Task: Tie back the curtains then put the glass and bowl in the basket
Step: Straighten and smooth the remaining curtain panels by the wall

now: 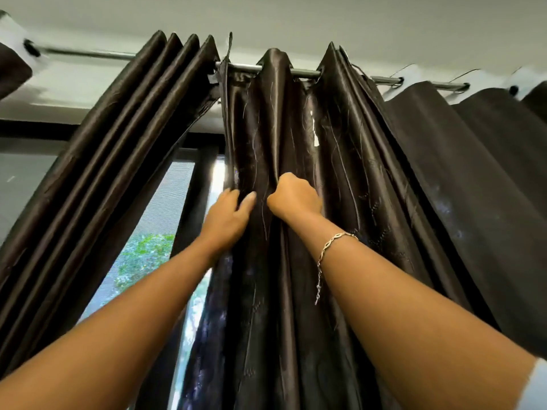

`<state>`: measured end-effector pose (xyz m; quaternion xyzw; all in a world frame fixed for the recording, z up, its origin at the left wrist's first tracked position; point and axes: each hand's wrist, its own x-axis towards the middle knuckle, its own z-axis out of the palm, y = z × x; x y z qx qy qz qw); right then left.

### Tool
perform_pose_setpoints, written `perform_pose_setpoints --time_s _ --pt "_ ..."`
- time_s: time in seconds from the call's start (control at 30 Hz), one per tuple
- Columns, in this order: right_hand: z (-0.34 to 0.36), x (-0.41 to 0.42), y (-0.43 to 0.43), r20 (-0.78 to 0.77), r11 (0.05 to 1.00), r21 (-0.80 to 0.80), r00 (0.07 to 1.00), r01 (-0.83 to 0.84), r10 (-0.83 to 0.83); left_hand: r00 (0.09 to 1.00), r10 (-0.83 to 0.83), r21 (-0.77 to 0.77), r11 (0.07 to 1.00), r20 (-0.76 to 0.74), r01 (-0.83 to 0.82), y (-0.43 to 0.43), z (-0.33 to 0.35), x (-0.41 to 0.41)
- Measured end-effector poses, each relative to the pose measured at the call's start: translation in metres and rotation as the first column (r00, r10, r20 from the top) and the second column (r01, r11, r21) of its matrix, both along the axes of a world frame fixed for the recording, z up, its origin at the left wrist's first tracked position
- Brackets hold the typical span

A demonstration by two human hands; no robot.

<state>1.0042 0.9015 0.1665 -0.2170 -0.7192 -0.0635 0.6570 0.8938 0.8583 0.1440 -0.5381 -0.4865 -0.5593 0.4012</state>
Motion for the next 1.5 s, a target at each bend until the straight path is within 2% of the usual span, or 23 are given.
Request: perform_pose_setpoints --time_s 0.17,0.27,0.33,0.43,0.53,0.63,0.7,0.83,0.93,1.1,1.2,1.27,1.37,1.5 --pt "0.001 0.023 0.014 0.046 0.994 -0.002 0.993 -0.108 0.108 0.957 -0.278 -0.032 0.959 0.088 0.282 0.026 0.006 0.039" --pt "0.004 0.051 0.028 0.027 0.993 -0.013 0.993 -0.118 0.119 0.955 -0.285 -0.012 0.958 0.087 0.287 0.042 0.010 0.055" --pt "0.005 0.073 0.038 -0.063 0.998 0.052 0.998 0.029 -0.025 0.971 -0.231 -0.015 0.973 0.068 0.232 0.045 0.009 0.067" --pt "0.004 0.105 0.051 -0.212 0.955 0.121 0.947 0.270 -0.241 0.990 -0.129 0.023 0.992 0.060 0.127 0.050 0.009 0.075" --pt "0.004 0.124 0.062 -0.266 0.928 0.007 0.895 0.373 -0.358 0.995 -0.062 0.099 0.994 0.074 0.054 0.050 0.008 0.068" --pt "0.005 0.127 0.068 -0.194 0.939 -0.136 0.921 0.315 -0.337 0.998 -0.010 0.115 0.993 0.060 0.003 0.044 0.006 0.055" --pt "0.002 0.122 0.065 -0.171 0.951 -0.147 0.940 0.274 -0.297 0.998 0.025 0.121 0.992 0.061 -0.033 0.036 0.004 0.045" --pt "0.000 0.093 0.052 -0.200 0.954 -0.034 0.933 0.299 -0.300 0.999 0.032 0.120 0.992 0.002 -0.032 0.021 -0.001 0.027" --pt "0.013 0.047 0.038 -0.117 0.968 0.070 0.966 0.240 -0.231 0.994 0.005 0.054 0.999 -0.106 0.001 0.011 -0.004 0.013" --pt "0.048 -0.027 -0.005 0.052 0.989 0.120 0.996 -0.084 0.078 0.986 -0.096 0.102 0.989 -0.137 0.110 -0.012 0.002 -0.013" --pt "0.052 -0.051 -0.039 0.152 0.960 0.178 0.970 -0.215 0.189 0.971 -0.215 0.136 0.964 -0.106 0.228 -0.028 0.002 -0.027" --pt "0.050 -0.057 -0.050 0.223 0.953 0.158 0.949 -0.260 0.222 0.978 -0.198 0.165 0.964 -0.070 0.207 -0.036 0.001 -0.038" --pt "0.040 -0.048 -0.039 0.224 0.980 0.080 0.961 -0.183 0.161 0.987 -0.149 0.139 0.978 -0.061 0.156 -0.039 -0.004 -0.046" --pt "0.017 -0.011 -0.009 0.067 0.998 0.035 0.997 0.047 -0.050 0.999 -0.029 0.133 0.991 -0.032 0.033 -0.033 -0.008 -0.048"
